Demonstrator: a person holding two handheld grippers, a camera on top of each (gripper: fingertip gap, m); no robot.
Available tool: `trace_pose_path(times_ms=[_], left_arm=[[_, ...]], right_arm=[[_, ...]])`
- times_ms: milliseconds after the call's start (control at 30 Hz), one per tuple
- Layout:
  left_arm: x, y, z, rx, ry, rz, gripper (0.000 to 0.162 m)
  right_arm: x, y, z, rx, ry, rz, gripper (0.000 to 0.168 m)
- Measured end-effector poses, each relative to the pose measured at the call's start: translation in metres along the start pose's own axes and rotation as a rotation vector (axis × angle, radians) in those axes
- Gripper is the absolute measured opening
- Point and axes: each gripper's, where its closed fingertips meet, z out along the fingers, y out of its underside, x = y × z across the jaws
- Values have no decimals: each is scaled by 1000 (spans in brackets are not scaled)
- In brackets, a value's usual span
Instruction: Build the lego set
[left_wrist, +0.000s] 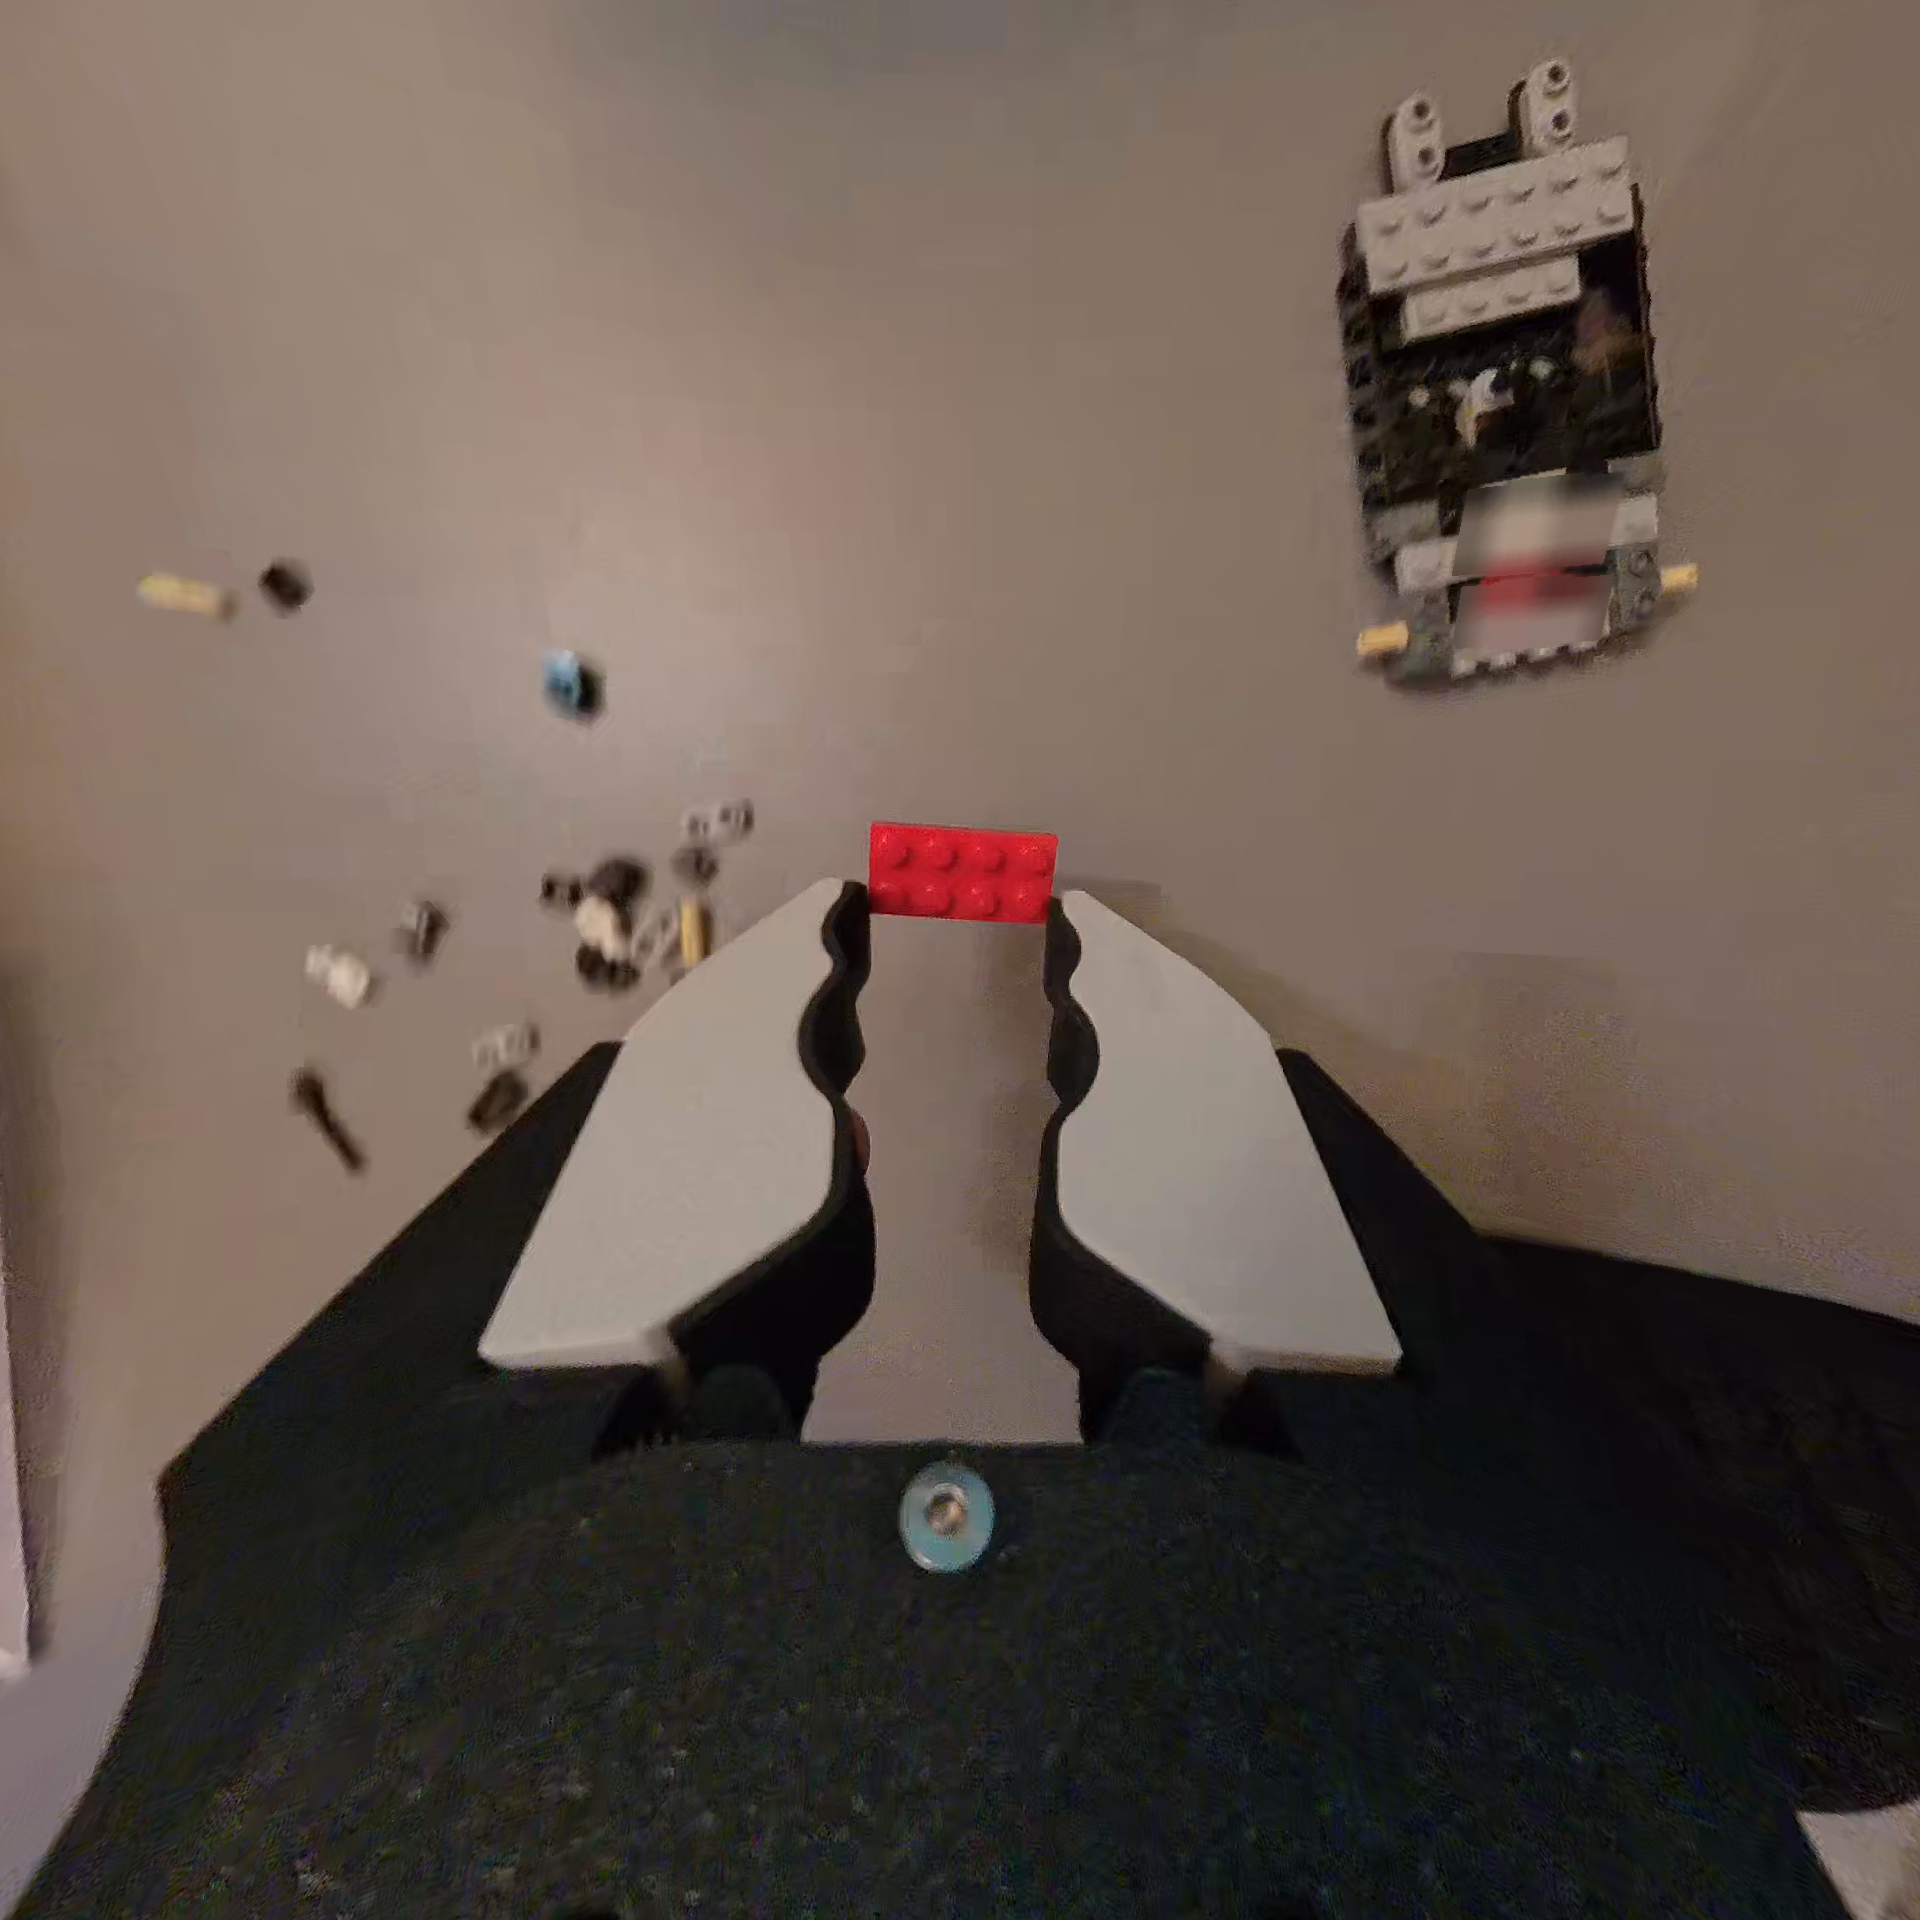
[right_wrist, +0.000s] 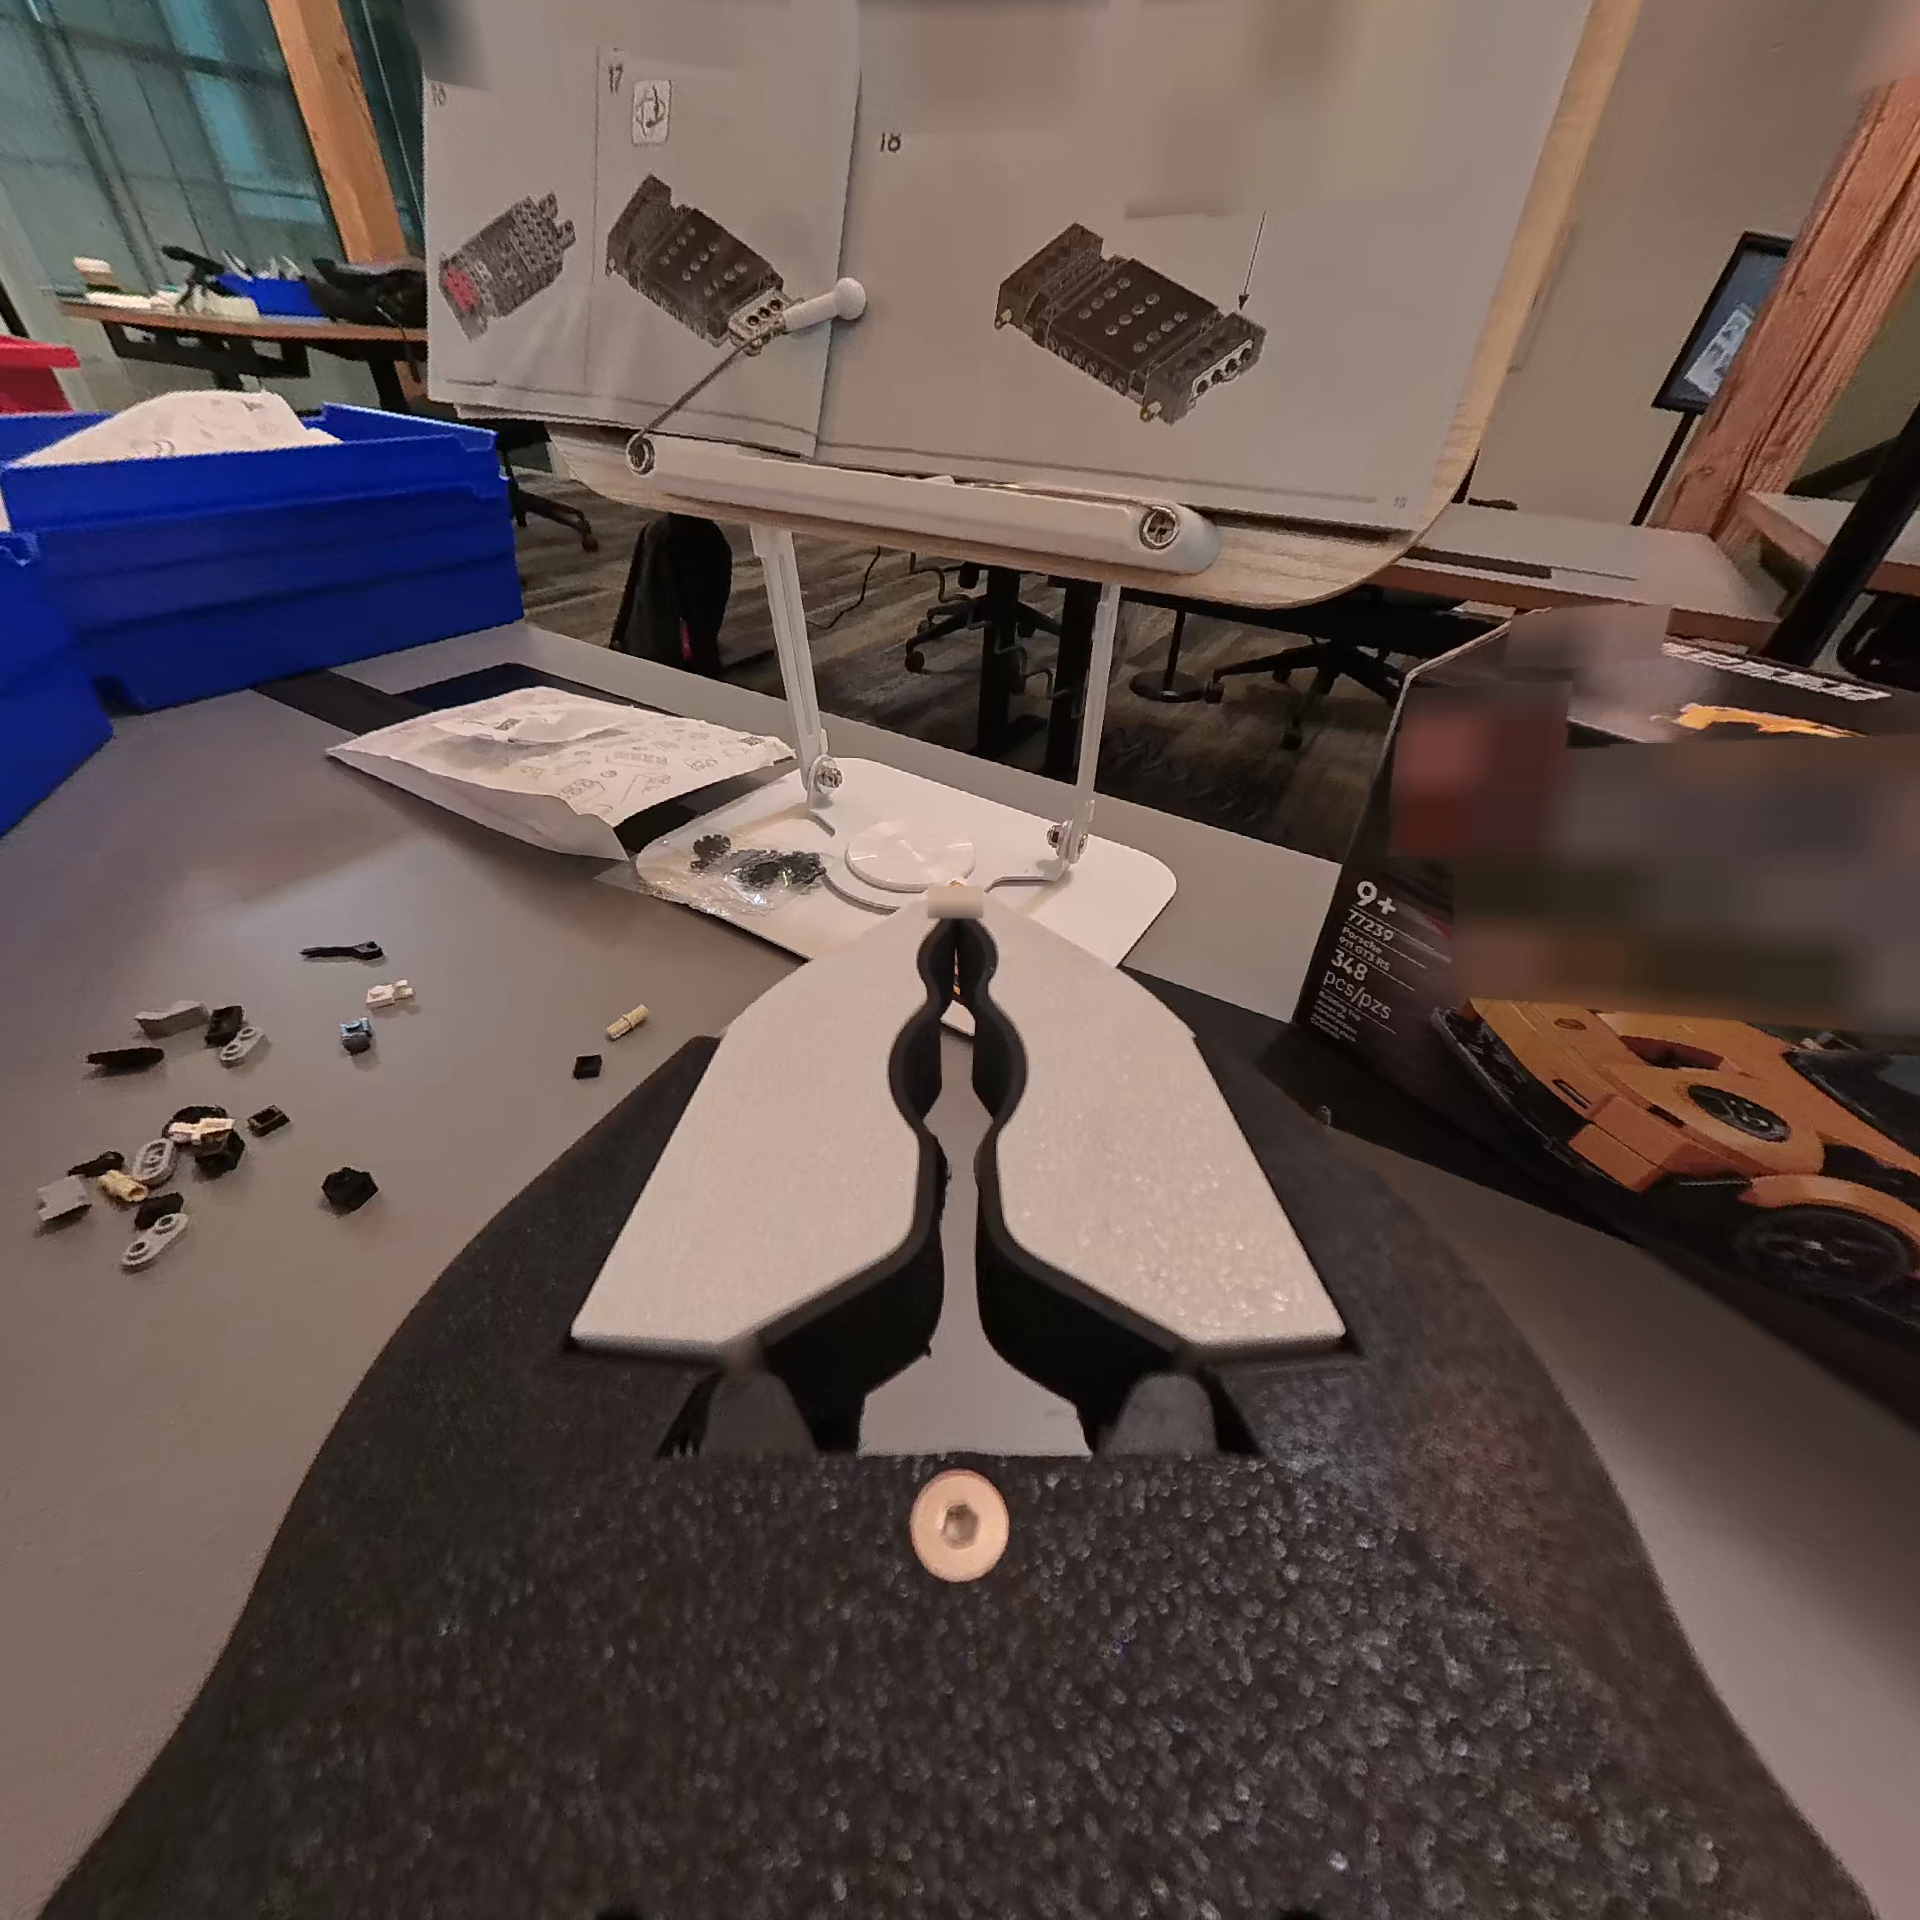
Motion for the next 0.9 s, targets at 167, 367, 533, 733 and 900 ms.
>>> trace_pose_path(times_ms=[167,367,533,733,900], left_arm=[[-7,-33,38,-55,162,96,32],[-13,-51,66,-98,195,149,32],[-10,-55,73,-87,172,172,40],[-5,-58,56,7,136,129,53],[-14,-70,0,263,-3,-4,34]], right_arm=[[0,-1,0,-2,-8,-2,0],[1,1,1,-8,-15,-5,0],[2,3,2,-11,-16,-3,0],[1,4,2,-15,-15,-6,0],[3,4,2,-10,-7,7,0]])
